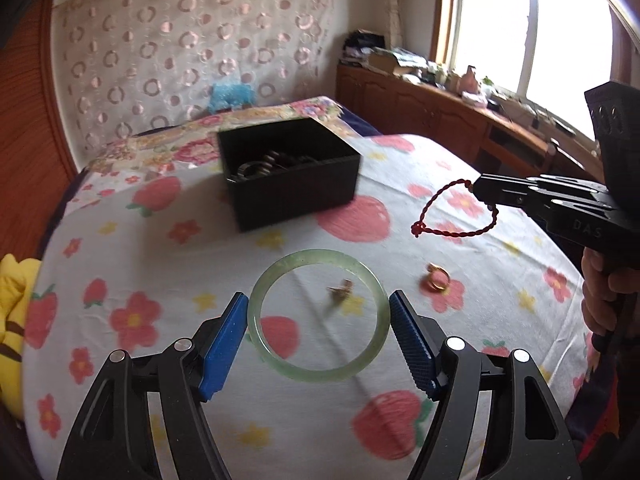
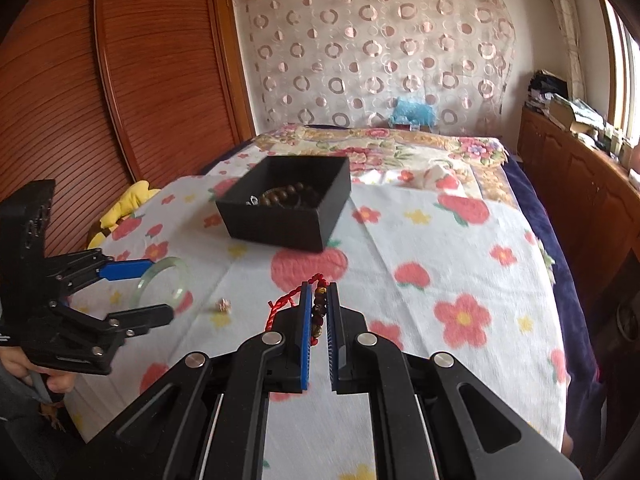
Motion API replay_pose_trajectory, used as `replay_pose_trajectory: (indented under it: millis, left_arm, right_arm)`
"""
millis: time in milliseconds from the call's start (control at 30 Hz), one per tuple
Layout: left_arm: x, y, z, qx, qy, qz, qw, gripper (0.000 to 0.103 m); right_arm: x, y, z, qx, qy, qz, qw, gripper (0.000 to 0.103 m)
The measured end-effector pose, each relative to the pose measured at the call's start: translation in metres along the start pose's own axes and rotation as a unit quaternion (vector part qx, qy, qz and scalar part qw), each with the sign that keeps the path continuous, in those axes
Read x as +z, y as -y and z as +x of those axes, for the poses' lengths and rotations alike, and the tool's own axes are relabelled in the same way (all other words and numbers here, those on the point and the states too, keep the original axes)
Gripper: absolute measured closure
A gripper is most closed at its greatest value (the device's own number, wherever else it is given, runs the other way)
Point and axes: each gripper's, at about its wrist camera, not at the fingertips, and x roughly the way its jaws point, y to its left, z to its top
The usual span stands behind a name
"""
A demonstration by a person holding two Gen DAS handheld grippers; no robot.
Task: Organize jewelry
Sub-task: 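Close the left tool on the pale green jade bangle while the right tool holds the red cord, then carry the jade bangle and red cord into the black box and open both tools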
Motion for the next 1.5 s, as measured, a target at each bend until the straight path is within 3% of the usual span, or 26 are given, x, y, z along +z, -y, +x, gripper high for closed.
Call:
replay_pose_trajectory:
  millis: [467, 1000, 1433, 1500]
  left_arm:
    - [0.024, -0.041, -0.029, 0.04, 0.036, -0.008, 0.9985, 0.034]
    - [0.062, -0.068, -0.017, 0.056, 0.055, -0.016, 0.9968, 0.034]
    - [0.1, -0.074, 0.022, 0.055, 0.053, -0.01, 0.9971, 0.034]
    - [0.104, -0.07, 0.028, 0.05, 0.05, -0.008, 0.9974, 0.034]
  right_arm:
    - [0.059, -0.018, 0.022, -0.01, 0.011, -0.04, 0.999, 0.095]
    - [0.124, -0.017, 0.084, 0.008, 0.027, -0.021, 0.999, 0.095]
    - [0.131, 0.0, 0.128, 0.04, -0.007, 0.004, 0.999, 0.094]
    - [0.128, 0.005, 0.126, 0.038, -0.007, 0.008, 0.999, 0.089]
